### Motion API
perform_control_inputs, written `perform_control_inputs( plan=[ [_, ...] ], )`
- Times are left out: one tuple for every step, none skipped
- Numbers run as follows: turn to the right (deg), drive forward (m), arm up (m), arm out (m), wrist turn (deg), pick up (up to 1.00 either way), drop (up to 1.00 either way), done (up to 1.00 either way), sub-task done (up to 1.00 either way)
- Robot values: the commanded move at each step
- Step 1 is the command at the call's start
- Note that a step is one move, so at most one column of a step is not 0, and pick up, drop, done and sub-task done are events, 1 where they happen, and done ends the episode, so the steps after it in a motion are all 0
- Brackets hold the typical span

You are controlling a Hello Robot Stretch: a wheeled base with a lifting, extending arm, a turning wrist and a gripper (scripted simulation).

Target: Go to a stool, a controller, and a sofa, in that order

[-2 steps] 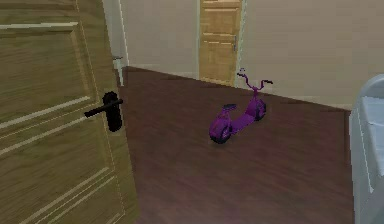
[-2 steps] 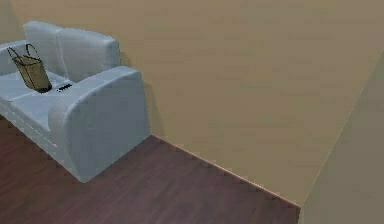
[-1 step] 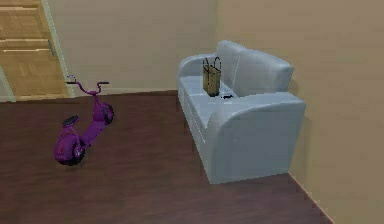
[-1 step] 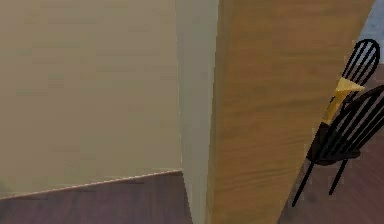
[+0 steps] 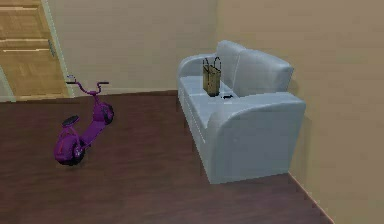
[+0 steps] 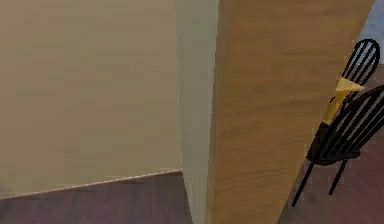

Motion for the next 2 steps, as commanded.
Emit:
perform_control_inputs(
  plan=[
    [-45.0,0.0,0.0,0.0,0.0,0.0,0.0,0.0,0.0],
    [45.0,0.0,0.0,0.0,0.0,0.0,0.0,0.0,0.0]
  ],
)
